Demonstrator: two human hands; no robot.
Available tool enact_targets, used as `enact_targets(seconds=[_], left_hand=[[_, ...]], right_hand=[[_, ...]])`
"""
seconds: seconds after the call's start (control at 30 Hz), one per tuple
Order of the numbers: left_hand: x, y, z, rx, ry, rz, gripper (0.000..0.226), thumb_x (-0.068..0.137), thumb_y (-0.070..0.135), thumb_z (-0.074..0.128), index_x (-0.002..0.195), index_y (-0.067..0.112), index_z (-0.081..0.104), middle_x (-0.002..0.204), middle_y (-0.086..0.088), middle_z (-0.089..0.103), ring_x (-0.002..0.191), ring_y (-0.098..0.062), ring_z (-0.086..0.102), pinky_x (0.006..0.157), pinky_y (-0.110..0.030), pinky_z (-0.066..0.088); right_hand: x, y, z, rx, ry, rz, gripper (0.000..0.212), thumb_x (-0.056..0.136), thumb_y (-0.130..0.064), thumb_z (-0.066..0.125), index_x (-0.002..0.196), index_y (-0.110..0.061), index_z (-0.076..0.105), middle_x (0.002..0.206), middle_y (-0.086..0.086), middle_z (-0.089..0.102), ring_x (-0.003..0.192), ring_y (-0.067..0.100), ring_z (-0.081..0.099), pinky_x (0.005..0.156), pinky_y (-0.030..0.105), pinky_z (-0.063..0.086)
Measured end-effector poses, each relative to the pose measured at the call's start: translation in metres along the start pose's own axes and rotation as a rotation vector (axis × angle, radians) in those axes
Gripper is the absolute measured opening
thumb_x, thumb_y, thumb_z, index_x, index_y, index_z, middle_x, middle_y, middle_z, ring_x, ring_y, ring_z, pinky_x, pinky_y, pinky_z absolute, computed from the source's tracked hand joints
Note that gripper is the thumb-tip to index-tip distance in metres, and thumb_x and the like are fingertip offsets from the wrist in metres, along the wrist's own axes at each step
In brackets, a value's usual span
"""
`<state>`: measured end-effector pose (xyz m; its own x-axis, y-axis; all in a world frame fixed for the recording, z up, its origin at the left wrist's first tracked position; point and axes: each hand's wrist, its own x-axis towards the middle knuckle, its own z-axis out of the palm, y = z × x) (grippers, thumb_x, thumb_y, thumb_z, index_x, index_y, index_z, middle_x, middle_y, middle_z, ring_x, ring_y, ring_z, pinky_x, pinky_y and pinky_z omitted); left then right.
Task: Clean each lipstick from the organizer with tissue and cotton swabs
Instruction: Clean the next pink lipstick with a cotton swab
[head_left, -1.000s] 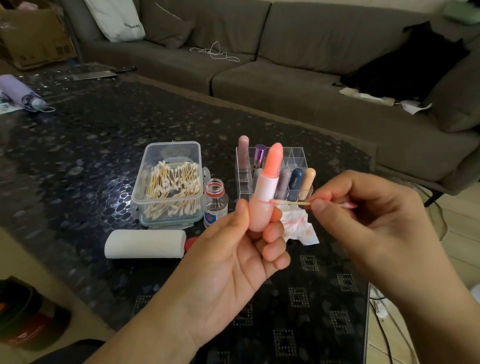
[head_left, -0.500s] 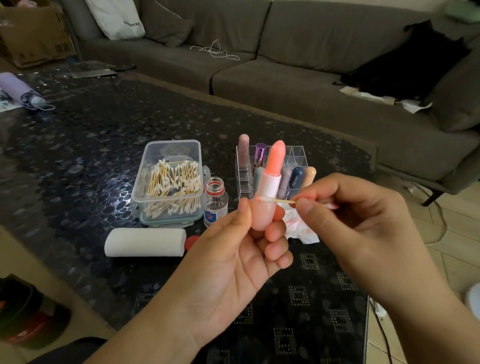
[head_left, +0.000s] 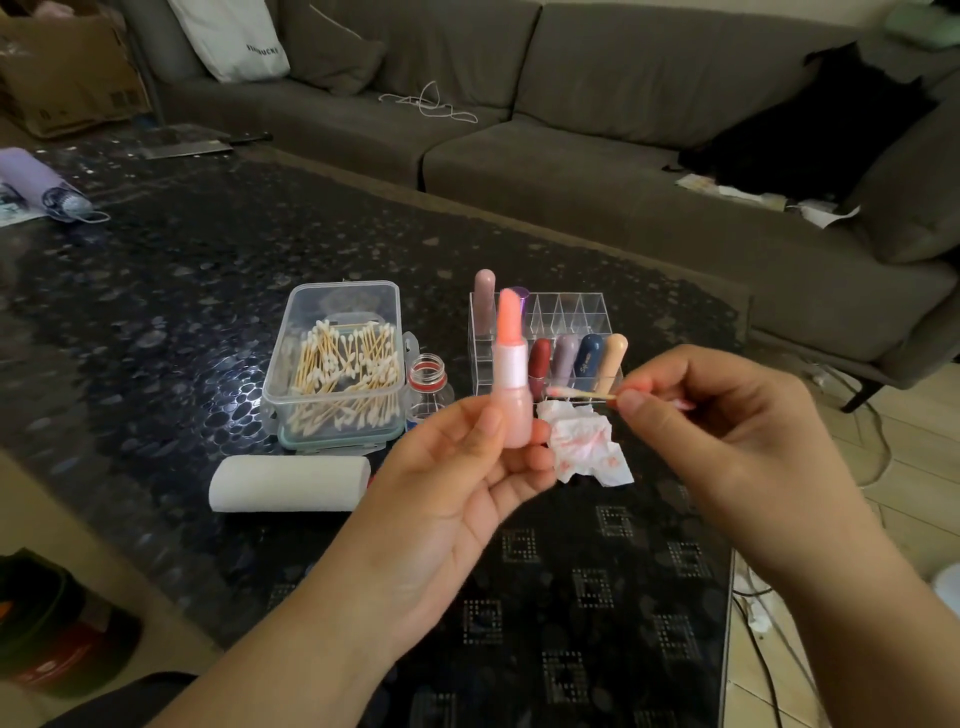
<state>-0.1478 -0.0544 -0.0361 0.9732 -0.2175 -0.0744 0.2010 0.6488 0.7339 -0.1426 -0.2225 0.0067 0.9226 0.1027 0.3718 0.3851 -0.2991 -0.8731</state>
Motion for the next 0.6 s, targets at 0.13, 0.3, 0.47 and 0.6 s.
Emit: enact_targets(seconds=[0.13,0.3,0.47,0.6], left_hand=[[0.008,-0.002,-0.008,0.319,0.134,0.106,0.034,0.072,0.027,0.057,0.103,0.015,0.065,0.082,0.001,0.073,0.079,-0.012,0.069,0.075,-0.025,0.056],[0.018,-0.016,-0.015,0.647,0.198,0.15,0.015,0.087,0.025,0.06,0.102,0.022,0.065,0.09,0.007,0.073,0.086,-0.006,0.069,0.077,-0.02,0.055],[0.029,-0.032,-0.015,1.048,0.189,0.211,0.013,0.085,0.023,0.068,0.095,0.03,0.064,0.086,0.014,0.071,0.08,0.008,0.064,0.07,-0.009,0.048],[0.036,-0.044,-0.014,1.234,0.203,0.28,0.009,0.088,0.03,0.063,0.092,0.022,0.063,0.084,0.01,0.071,0.078,0.006,0.064,0.07,-0.005,0.047]], right_hand=[[-0.001,0.006,-0.011,-0.026,0.029,0.105,0.014,0.083,-0.014,0.065,0.069,-0.014,0.068,0.048,-0.009,0.047,0.045,0.0,0.04,0.045,0.007,0.03],[-0.007,0.01,-0.021,-0.025,-0.008,0.233,0.016,0.083,-0.017,0.065,0.067,-0.017,0.07,0.048,-0.006,0.045,0.041,0.001,0.036,0.04,0.007,0.029],[-0.012,0.011,-0.032,-0.034,0.002,0.289,0.016,0.083,-0.021,0.065,0.069,-0.022,0.071,0.055,0.008,0.048,0.048,0.012,0.037,0.043,0.014,0.031],[-0.016,0.011,-0.039,-0.02,0.005,0.307,0.016,0.083,-0.021,0.064,0.069,-0.021,0.071,0.065,0.021,0.053,0.054,0.018,0.042,0.05,0.023,0.037]])
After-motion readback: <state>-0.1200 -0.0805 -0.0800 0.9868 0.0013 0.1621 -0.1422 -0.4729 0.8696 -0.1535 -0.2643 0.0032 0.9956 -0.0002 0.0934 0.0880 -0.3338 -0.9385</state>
